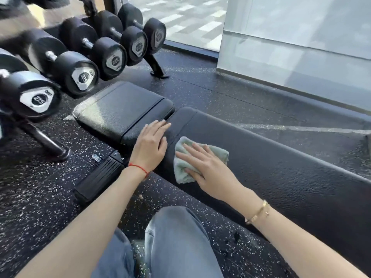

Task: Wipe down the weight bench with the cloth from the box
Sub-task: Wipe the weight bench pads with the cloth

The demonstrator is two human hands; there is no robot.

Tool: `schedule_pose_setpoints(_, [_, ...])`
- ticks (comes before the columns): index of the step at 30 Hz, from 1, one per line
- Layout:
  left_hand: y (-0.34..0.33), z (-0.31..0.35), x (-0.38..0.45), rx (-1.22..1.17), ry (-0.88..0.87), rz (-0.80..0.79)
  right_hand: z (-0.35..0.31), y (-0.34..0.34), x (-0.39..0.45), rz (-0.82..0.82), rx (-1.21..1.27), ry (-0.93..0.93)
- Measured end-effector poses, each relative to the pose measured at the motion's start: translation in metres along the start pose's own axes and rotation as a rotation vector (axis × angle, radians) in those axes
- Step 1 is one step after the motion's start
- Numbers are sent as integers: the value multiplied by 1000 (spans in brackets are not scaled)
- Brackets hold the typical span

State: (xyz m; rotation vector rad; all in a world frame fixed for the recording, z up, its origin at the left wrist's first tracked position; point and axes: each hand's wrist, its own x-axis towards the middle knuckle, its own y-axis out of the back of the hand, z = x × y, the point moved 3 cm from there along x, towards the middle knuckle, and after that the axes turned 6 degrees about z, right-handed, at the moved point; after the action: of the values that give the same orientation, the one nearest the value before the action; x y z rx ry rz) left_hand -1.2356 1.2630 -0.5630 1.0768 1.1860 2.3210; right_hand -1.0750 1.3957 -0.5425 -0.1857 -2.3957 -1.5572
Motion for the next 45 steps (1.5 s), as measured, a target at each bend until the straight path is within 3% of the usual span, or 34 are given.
schedule_pose_setpoints(3, [-4, -4, 0, -3, 12, -72, 28, 16, -7, 28, 24, -45])
schedule_pose_setpoints(8, [-6, -6, 3, 33, 31, -68, 79, 10, 73, 115, -79, -255])
schedule_pose_setpoints(11, [-3, -5, 2, 78, -1, -17, 64, -9, 101, 119, -78, -226])
schedule_pose_setpoints(17, [3, -10, 0, 111, 70, -54, 22, -10, 44, 62, 29, -22])
schedule_pose_setpoints(27, [37, -84, 10, 284, -94, -247, 65, -32, 159, 147, -114, -288])
schedule_pose_setpoints(32, [28, -93, 6, 243, -141, -194, -12, -40, 99, 80, 10, -49])
schedule_pose_setpoints(35, [27, -94, 4, 229, -139, -169, -17, -29, 70, 8, 59, 13])
schedule_pose_setpoints(42, [27, -93, 4, 213, -103, -176, 66, -21, 161, 146, -98, -321])
schedule_pose_setpoints(45, [27, -94, 3, 210, -106, -180, 36, -37, 162, 145, -91, -264])
